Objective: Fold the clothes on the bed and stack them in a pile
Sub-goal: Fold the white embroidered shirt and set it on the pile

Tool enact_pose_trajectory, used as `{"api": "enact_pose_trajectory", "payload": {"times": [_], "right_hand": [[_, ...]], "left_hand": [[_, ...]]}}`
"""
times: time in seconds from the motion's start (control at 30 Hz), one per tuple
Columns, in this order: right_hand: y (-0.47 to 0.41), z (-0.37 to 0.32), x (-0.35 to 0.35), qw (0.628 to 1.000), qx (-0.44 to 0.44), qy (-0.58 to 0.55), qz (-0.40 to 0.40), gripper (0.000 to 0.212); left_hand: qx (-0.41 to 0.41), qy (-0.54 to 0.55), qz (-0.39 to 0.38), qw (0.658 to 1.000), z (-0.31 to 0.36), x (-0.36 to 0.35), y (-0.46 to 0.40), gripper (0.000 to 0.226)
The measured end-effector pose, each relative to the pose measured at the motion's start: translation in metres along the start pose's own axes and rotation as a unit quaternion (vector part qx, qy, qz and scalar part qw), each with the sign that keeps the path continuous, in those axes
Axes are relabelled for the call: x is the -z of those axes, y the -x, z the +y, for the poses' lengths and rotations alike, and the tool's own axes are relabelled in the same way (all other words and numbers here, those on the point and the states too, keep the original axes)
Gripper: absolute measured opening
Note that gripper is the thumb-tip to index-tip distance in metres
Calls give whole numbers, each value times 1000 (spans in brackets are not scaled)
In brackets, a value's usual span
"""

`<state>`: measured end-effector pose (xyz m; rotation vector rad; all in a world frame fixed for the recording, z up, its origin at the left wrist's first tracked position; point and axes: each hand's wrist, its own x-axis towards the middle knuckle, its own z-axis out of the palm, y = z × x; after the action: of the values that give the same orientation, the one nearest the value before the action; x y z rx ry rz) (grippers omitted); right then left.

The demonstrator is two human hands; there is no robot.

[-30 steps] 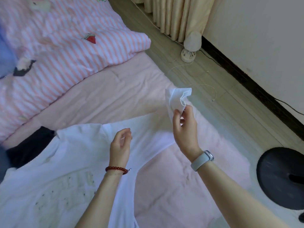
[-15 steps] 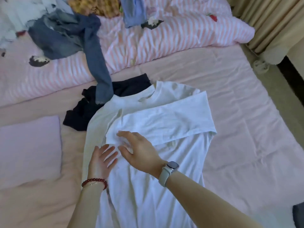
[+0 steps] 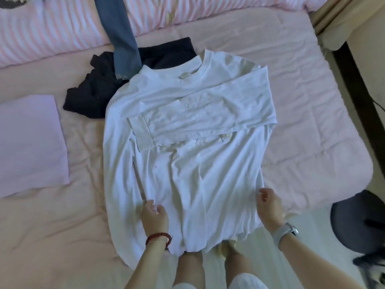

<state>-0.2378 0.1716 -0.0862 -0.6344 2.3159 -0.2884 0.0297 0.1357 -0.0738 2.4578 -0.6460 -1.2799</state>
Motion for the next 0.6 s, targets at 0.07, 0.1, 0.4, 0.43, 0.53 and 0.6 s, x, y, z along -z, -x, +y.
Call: {"api": "enact_pose_trajectory", "payload": {"times": [0.07,0.1,0.4,0.43,0.53,0.6], "right_hand": [[4,17,-1,998,-42,14,-39,24],[7,24,-3,997,-49,21,-48,23],[13,69,-19,996,-57,-36,-64,12],[11,76,-19,996,-42,-25,-74,11],[12,91,-12,995,25,-71,-65,11],[16,97,2,990,61,-117,-43,11]], "left_hand": [[-27,-24,34,999,-12,-3,4,37],[-36,-31,51,998,-19,-4,6,33],[30,-39,3,999,-93,-24,27,39],[17,-26,10,999,-99,-27,32,42],[-78,32,31,996,-111,-30,43,48],[-100,40,50,993,-114,-26,51,31]]}}
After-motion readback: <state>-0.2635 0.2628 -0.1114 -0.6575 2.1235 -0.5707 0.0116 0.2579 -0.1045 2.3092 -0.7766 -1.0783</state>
